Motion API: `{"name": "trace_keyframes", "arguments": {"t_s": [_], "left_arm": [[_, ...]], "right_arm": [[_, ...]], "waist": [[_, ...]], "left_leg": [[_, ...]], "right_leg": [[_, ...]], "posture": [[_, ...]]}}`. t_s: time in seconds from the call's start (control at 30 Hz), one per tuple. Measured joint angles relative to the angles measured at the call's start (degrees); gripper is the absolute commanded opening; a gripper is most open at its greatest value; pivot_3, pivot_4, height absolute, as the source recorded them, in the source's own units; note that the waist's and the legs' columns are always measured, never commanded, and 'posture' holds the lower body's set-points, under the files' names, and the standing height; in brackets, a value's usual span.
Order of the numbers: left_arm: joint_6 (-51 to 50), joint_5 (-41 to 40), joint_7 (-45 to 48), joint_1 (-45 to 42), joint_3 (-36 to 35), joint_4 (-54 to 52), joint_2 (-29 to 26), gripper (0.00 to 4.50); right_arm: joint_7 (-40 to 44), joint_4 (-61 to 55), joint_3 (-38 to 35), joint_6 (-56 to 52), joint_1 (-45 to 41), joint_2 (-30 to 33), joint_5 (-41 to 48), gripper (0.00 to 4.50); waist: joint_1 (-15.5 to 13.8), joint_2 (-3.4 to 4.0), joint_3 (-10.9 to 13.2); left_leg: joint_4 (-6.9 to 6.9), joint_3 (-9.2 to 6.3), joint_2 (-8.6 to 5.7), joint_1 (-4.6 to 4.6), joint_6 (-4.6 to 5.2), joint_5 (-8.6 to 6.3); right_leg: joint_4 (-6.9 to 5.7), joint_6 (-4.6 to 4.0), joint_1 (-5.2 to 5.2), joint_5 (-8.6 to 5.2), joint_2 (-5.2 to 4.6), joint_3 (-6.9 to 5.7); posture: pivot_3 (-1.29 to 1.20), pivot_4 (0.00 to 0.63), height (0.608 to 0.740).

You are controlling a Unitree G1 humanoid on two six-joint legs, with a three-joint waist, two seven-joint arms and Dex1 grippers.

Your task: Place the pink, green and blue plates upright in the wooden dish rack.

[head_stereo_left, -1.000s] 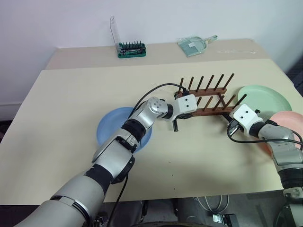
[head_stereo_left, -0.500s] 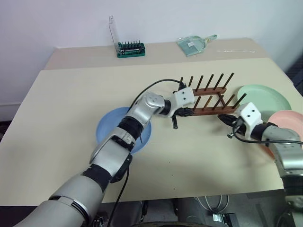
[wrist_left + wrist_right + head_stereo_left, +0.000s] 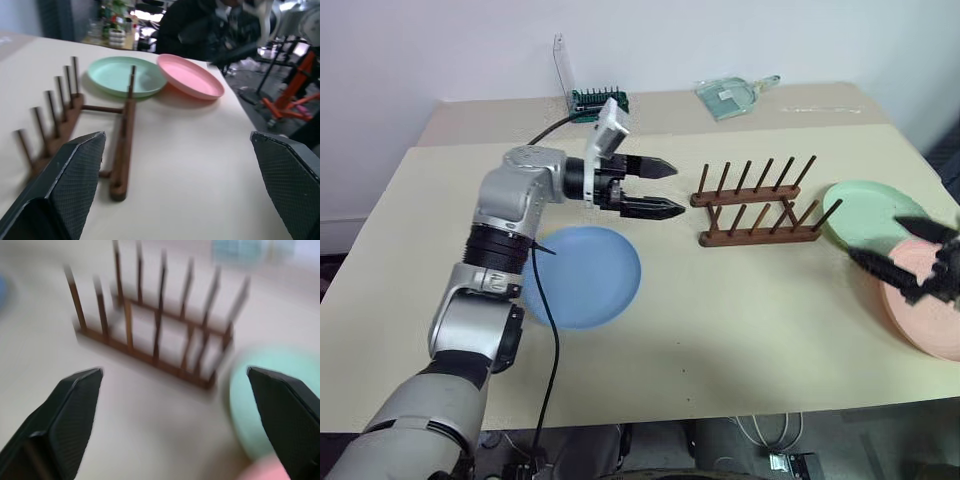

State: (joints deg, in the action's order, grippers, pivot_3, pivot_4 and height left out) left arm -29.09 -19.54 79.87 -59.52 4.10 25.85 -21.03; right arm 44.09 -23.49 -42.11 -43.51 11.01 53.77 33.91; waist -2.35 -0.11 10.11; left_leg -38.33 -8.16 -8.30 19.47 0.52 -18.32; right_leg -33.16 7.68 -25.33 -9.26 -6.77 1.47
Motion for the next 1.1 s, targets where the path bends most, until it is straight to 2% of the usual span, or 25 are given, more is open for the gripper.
{"name": "trace_keyframes", "arguments": {"t_s": [0.13,0.27,0.37,0.63,0.73,0.97,1.0,1.1], "left_arm": [[7.95,-1.51,3.37,1.46,-1.16,-0.99,-0.98,4.49],[6.91,-6.37,7.90,1.49,-3.49,-1.90,-2.81,4.49],[7.21,-7.13,8.95,1.90,-3.58,-2.45,-3.60,4.49],[8.45,-6.86,11.31,4.75,-1.80,-4.94,-5.22,4.49],[9.41,-6.02,11.05,6.89,-0.95,-5.50,-5.70,4.50],[9.22,-6.12,9.28,7.21,-0.81,-7.60,-5.77,4.50],[9.23,-6.12,9.04,7.21,-0.79,-7.60,-5.77,4.50],[9.25,-6.12,8.78,7.09,-0.76,-7.28,-5.76,4.50]], "right_arm": [[-1.66,-1.71,-3.65,-2.81,4.55,0.17,-2.53,4.48],[-2.11,-4.01,-5.13,-4.04,12.90,-0.69,-6.46,4.48],[-2.02,-4.06,-3.26,-2.98,17.29,-1.39,-9.68,4.48],[-2.63,1.23,0.15,-2.16,12.56,-3.25,-10.86,4.48],[-2.60,4.09,2.08,-1.56,12.27,-3.34,-11.82,3.73],[-2.34,7.27,4.12,1.92,11.89,-3.38,-14.34,0.20],[-2.61,7.59,4.12,2.34,11.40,-3.37,-14.65,0.04],[-3.12,7.55,3.91,2.75,10.30,-3.17,-15.10,0.04]], "waist": [[0.14,-0.01,0.00],[0.13,-0.02,0.01],[0.14,-0.02,0.01],[0.22,-0.02,0.00],[0.09,-0.06,0.02],[0.15,-0.06,0.03],[0.21,-0.06,0.02],[0.21,-0.07,0.03]], "left_leg": [[0.08,-0.01,0.08,-0.01,-0.02,0.00],[0.07,0.00,0.07,-0.01,0.05,-0.04],[0.04,0.02,0.06,-0.04,0.06,-0.04],[0.08,0.02,0.10,-0.07,-0.01,0.00],[0.05,0.02,0.08,-0.04,-0.01,0.00],[0.05,0.02,0.09,-0.05,0.00,-0.01],[0.06,0.02,0.09,-0.05,0.01,-0.01],[0.06,0.00,0.10,-0.06,0.01,-0.01]], "right_leg": [[0.01,-0.01,-0.04,0.00,0.04,0.00],[0.01,0.00,-0.02,-0.01,0.04,0.00],[0.02,0.01,0.02,-0.01,0.03,0.01],[0.01,-0.02,0.02,-0.02,0.07,0.01],[0.03,-0.02,0.02,-0.01,0.05,0.01],[0.02,-0.01,0.02,-0.01,0.05,0.01],[0.02,-0.01,0.02,-0.01,0.05,0.01],[0.01,-0.01,0.02,-0.01,0.08,0.01]], "posture": [[0.00,0.150,0.740],[0.00,0.150,0.740],[0.00,0.150,0.740],[0.00,0.150,0.740],[0.00,0.150,0.740],[0.00,0.150,0.740],[0.00,0.150,0.740],[0.00,0.150,0.740]]}}
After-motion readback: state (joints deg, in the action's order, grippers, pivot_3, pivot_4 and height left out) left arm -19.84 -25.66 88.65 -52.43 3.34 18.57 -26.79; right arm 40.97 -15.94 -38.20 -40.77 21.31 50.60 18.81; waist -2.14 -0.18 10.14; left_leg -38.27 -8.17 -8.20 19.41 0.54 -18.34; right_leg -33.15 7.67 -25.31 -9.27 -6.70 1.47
